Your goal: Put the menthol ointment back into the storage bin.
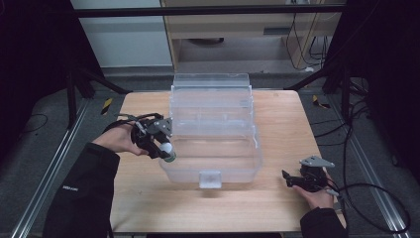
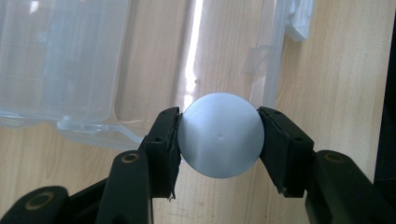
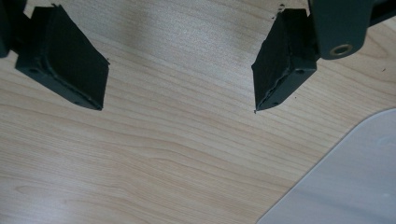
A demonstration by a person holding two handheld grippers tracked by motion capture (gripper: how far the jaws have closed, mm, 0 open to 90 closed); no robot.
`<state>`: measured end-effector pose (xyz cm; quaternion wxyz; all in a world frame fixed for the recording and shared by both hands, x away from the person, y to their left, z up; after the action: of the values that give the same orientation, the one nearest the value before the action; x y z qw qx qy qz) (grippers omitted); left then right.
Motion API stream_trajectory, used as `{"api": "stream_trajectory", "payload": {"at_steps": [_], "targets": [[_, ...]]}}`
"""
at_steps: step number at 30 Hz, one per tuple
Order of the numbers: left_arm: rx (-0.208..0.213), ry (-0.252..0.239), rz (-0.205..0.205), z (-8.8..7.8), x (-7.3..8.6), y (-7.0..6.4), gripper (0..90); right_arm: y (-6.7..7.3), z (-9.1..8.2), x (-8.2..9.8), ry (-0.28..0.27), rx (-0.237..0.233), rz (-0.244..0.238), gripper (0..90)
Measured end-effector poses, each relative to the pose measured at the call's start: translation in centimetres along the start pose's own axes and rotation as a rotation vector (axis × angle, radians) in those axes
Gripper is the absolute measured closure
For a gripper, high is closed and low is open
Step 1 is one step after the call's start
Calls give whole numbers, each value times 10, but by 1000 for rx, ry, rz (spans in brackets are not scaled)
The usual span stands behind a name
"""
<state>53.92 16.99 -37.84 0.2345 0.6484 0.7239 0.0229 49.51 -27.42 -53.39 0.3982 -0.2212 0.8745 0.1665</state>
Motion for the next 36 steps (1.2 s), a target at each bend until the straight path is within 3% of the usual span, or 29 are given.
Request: {"api": "stream_trajectory", "payload": {"at_steps": [36], "targets": [[60, 57, -20, 49, 15, -9, 502, 0, 1, 1, 8, -4, -8, 182]]}}
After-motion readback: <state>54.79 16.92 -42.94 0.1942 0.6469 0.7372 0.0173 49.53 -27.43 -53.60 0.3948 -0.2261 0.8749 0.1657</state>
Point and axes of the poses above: each handheld gripper's, and its own axes: z roughly forward along the jaws, x roughly out of its underside, y roughly to its left, the point moved 6 cm from there along z, roughly forward along the jaws, and after that the axes turned 14 degrees about -x, right-handed, at the moved point
